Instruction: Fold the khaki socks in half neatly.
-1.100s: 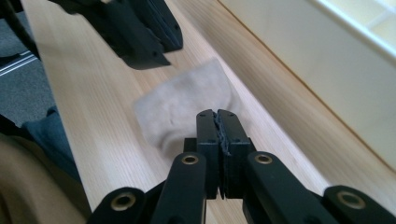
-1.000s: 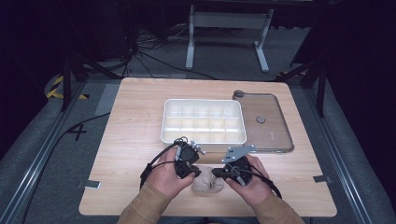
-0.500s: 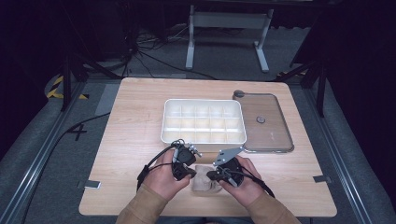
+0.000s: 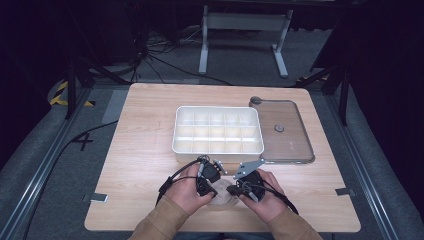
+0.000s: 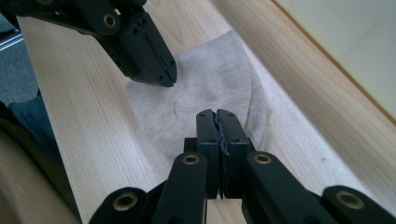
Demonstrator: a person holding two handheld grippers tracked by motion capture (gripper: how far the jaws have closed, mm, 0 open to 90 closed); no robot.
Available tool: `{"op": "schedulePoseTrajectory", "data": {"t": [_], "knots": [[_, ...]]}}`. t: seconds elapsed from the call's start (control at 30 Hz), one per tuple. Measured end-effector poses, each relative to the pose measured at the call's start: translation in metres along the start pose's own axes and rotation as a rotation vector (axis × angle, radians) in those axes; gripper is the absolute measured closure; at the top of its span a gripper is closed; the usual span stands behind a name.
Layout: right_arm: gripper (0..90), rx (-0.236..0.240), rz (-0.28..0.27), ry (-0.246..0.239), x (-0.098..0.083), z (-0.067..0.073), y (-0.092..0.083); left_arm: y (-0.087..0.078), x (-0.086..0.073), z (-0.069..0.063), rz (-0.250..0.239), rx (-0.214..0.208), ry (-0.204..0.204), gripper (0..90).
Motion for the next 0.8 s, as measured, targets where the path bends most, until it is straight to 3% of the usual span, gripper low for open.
{"op": "schedulePoseTrajectory", "data": {"t": [0.33, 0.43, 0.73, 0.8], "knots": [[89.3, -0.007, 0.052, 0.032, -0.012, -0.009, 0.009, 0.010, -0.003, -0.006, 0.064, -0.020, 0.019, 89.8], [89.3, 0.004, 0.047, 0.053, -0.014, -0.013, 0.011, 0.011, -0.003, -0.007, 0.066, -0.025, 0.019, 89.9], [89.3, -0.005, 0.046, 0.049, -0.014, -0.014, 0.010, 0.006, -0.004, -0.005, 0.067, -0.030, 0.013, 89.8], [89.4, -0.010, 0.043, 0.039, -0.014, -0.014, 0.009, 0.000, -0.004, -0.001, 0.039, -0.033, 0.006, 89.7]]}}
Point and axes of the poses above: each handheld gripper's, and its own axes: y roughly forward along the jaws, x roughly out of its top, z roughly to its left, the point moved 7 cm from there along y, roughly forward along the jaws, and after that the axes turned 10 degrees about x, right-handed, at the moved point
